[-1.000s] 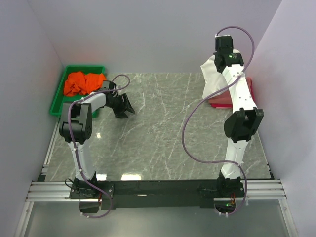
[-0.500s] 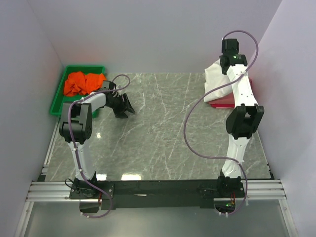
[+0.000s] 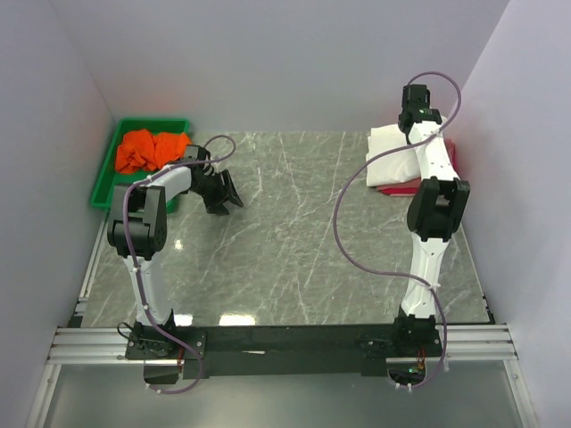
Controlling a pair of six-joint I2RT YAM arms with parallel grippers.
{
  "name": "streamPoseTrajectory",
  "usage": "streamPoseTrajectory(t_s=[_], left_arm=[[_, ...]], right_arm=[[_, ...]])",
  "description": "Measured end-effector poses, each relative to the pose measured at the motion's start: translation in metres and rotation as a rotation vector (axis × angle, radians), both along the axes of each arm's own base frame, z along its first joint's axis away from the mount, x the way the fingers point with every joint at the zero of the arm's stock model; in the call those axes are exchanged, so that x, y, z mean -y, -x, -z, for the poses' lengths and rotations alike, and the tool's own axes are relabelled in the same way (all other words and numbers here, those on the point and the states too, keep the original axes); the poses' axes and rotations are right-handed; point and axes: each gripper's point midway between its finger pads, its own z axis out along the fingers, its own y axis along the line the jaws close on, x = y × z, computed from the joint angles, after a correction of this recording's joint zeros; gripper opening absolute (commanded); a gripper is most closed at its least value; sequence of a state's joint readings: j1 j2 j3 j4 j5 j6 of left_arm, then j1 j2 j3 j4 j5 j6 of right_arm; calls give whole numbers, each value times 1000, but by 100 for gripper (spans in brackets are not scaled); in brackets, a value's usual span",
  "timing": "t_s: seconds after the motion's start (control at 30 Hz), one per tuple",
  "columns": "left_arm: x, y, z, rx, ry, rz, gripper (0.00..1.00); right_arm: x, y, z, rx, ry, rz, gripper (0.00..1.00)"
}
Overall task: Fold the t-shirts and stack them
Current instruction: Neatly place the folded tshirt to the corner
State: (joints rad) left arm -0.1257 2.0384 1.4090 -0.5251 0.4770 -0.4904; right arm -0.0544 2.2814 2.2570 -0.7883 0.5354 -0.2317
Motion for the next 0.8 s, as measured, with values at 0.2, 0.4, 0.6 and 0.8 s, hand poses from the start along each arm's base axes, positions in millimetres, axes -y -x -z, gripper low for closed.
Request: streamPoseTrajectory(t_s=[0.2,0.4,0.6,0.8], left_arm=[[-5,4,0,-18,-30,6,64],[-7,5,-1,-26,-46,11,64],[-7,5,-3,-28,-50,10,64],[-8,3,-2,-24,-56,3,64]], right_arm=[[14,0,8,-14,37,31,0],[28,0,3,3,63,66,0],[44,4,3,9,82,112,72],[58,7,1,48,87,177,91]])
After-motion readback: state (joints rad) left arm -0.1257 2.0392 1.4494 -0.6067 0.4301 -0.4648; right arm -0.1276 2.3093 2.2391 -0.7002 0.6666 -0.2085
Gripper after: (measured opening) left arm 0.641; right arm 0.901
